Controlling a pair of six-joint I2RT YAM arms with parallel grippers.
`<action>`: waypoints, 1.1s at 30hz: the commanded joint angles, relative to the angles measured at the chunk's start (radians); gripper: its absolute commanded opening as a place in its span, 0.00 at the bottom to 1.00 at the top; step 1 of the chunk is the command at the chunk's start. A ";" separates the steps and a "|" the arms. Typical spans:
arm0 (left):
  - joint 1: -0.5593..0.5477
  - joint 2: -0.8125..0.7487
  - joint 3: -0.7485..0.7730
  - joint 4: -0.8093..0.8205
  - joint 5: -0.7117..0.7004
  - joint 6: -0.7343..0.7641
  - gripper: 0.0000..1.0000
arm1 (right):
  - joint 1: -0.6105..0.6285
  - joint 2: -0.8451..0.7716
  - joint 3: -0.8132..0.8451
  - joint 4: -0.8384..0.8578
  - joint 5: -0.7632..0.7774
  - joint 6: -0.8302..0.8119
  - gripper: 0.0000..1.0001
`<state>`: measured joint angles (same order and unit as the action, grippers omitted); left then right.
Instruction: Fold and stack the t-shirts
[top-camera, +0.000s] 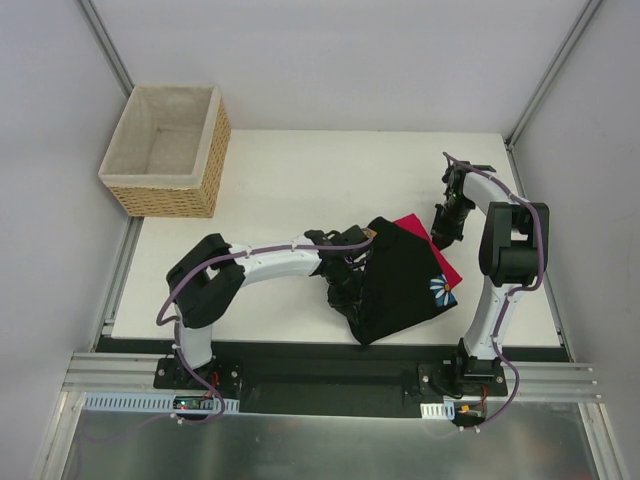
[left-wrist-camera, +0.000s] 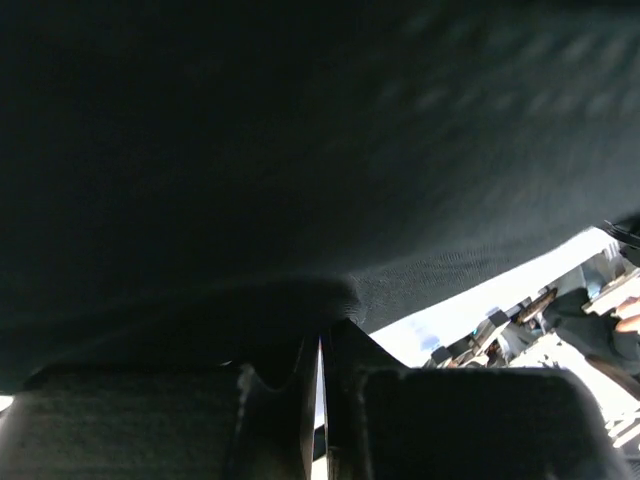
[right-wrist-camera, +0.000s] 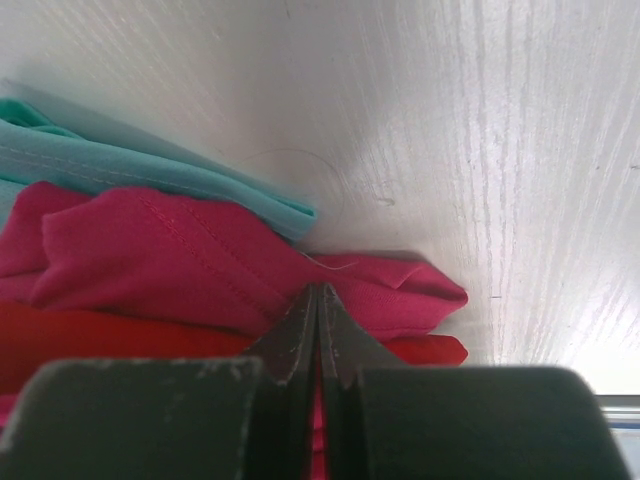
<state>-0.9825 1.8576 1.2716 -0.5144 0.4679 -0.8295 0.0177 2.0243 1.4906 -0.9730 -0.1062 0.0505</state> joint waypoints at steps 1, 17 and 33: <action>-0.016 0.037 0.049 0.007 0.046 -0.056 0.00 | 0.008 -0.010 0.007 -0.035 0.011 -0.027 0.01; 0.070 0.155 0.150 -0.004 0.052 0.007 0.00 | 0.065 -0.073 -0.136 0.023 -0.046 -0.008 0.01; 0.183 0.169 0.258 -0.122 0.037 0.168 0.00 | 0.258 -0.131 -0.119 0.026 -0.078 0.083 0.01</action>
<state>-0.8230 2.0331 1.4822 -0.7048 0.5198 -0.7097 0.2176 1.9675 1.3670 -0.8913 -0.0746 0.0559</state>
